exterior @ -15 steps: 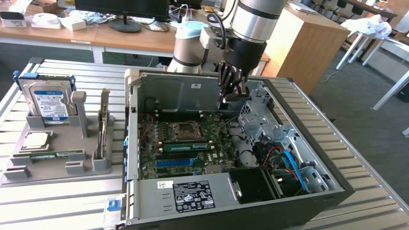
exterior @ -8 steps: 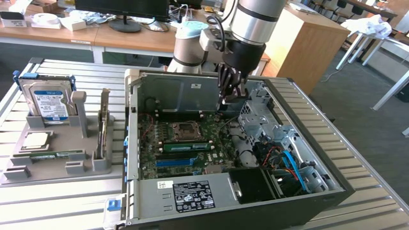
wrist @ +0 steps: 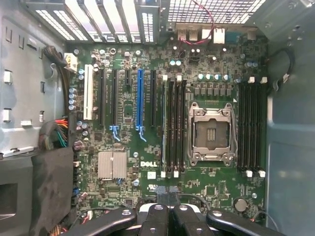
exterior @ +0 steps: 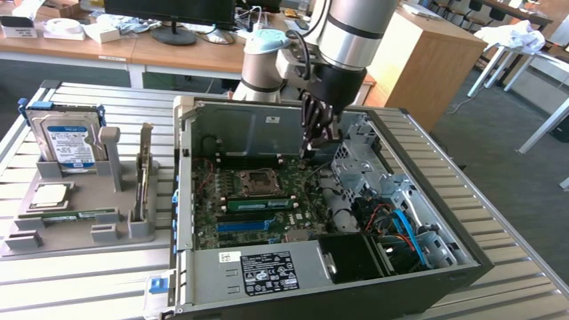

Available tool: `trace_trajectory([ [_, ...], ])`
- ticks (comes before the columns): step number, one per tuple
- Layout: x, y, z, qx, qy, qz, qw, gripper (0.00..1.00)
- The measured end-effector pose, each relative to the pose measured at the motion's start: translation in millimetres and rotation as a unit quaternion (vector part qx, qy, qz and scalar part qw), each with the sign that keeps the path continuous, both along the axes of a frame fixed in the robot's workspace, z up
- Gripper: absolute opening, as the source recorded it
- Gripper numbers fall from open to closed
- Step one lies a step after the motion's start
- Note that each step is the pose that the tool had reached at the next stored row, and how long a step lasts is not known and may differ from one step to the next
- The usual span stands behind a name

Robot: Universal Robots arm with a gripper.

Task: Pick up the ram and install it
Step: 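Press down the ram until it locks into place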

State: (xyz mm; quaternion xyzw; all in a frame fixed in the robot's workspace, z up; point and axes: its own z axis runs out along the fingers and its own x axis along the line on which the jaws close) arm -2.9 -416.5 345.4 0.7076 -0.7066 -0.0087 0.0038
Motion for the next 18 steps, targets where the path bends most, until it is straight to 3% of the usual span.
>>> trace_trajectory([
  [18,0.0,0.0,-24.0,0.0000,0.0000,0.000,1.0000,0.10],
])
